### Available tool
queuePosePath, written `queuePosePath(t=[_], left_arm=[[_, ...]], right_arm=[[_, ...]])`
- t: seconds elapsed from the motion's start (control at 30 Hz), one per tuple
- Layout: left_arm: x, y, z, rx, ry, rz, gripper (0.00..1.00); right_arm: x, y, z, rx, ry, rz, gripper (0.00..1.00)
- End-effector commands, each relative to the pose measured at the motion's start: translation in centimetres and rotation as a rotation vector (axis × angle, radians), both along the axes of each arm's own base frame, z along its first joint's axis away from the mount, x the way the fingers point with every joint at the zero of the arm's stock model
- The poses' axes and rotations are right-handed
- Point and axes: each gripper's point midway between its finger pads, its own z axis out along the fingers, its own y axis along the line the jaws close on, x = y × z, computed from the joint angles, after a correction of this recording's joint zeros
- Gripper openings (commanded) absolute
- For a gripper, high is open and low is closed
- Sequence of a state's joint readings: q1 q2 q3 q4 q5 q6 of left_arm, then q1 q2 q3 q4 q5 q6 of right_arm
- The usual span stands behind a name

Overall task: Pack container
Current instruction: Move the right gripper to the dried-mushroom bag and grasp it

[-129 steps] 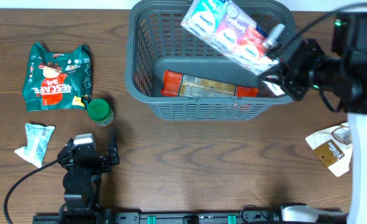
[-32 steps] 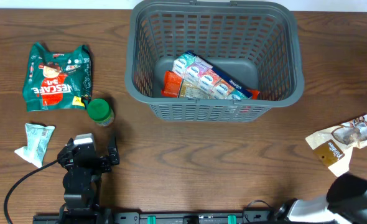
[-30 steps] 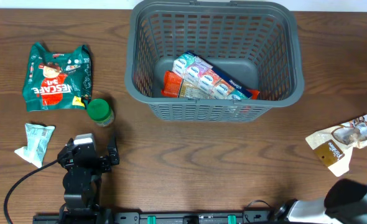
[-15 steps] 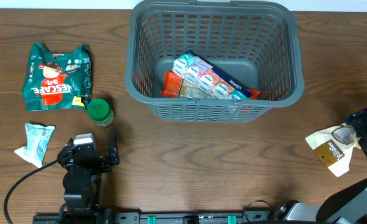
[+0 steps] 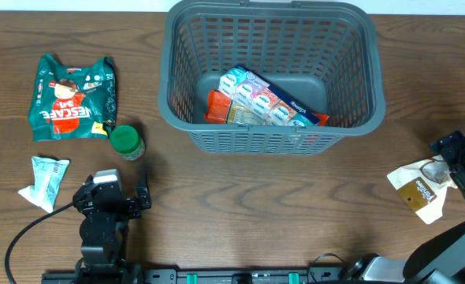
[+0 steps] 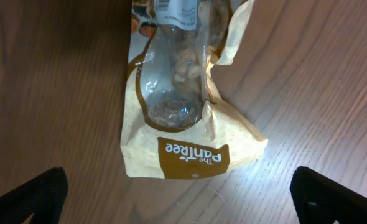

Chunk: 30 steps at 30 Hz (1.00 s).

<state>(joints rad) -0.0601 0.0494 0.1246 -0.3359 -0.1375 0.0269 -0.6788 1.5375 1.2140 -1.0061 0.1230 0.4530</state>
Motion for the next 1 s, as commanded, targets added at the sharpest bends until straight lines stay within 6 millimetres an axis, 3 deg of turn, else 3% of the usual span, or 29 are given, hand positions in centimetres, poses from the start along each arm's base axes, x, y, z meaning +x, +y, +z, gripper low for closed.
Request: queuePosePath(t=[0.0, 0.27, 0.63, 0.97], left_arm=[[-0.1, 0.0, -0.9, 0.005, 0.020, 0.001, 0.98], [-0.1, 0.0, -0.9, 0.005, 0.020, 0.001, 0.98], [-0.1, 0.0, -0.9, 0.005, 0.020, 0.001, 0.99], [-0.1, 0.0, -0.9, 0.005, 0.020, 0.001, 0.99]], right_arm=[[0.1, -0.1, -1.3, 0.035, 0.018, 0.012, 0.99], [1.0, -0.5, -3.9, 0.077, 0.043, 0.039, 0.99], [2.2, -1.0, -5.1, 0.057, -0.005, 0.076, 0.99], [0.8, 0.0, -9.0, 0.069, 0.002, 0.051, 0.99]])
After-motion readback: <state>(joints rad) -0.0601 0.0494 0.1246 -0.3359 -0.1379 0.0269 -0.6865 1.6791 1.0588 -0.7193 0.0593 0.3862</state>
